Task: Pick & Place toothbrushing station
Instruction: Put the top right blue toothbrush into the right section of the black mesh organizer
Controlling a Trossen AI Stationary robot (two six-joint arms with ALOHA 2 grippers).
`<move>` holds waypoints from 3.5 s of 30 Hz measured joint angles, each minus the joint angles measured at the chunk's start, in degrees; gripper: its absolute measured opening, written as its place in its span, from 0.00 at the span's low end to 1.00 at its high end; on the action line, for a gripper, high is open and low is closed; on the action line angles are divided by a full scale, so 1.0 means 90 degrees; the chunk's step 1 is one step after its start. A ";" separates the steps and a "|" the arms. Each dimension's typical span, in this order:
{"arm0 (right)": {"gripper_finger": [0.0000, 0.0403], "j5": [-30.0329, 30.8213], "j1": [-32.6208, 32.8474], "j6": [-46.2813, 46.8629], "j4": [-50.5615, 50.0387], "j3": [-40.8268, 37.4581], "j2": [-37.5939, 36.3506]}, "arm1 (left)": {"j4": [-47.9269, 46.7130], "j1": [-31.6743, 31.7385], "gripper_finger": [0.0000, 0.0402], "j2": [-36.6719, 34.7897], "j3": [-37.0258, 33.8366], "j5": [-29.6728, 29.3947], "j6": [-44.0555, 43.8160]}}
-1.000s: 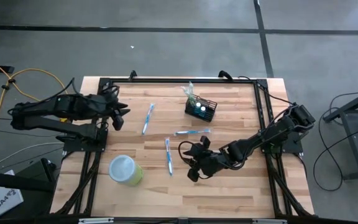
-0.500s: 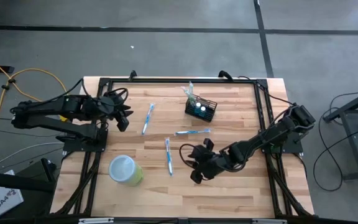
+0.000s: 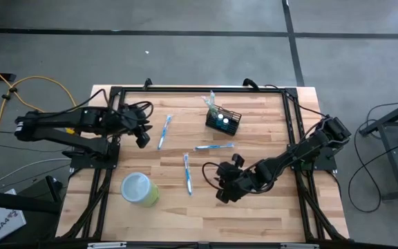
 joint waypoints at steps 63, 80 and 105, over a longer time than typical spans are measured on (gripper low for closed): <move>0.24 -0.2499 -0.3079 -0.4201 0.0608 -0.1373 0.0429 | 0.0486 -0.0108 0.28 0.0925 0.0007 0.0011 0.0432; 0.24 -0.2997 -0.2795 -0.4045 0.1692 -0.1381 0.0682 | 0.0684 -0.0423 0.28 0.0922 0.0007 0.0006 0.0430; 0.24 -0.2164 -0.3196 -0.4805 0.1314 -0.1379 0.0680 | 0.0699 -0.0423 0.28 0.0922 0.0007 0.0004 0.0442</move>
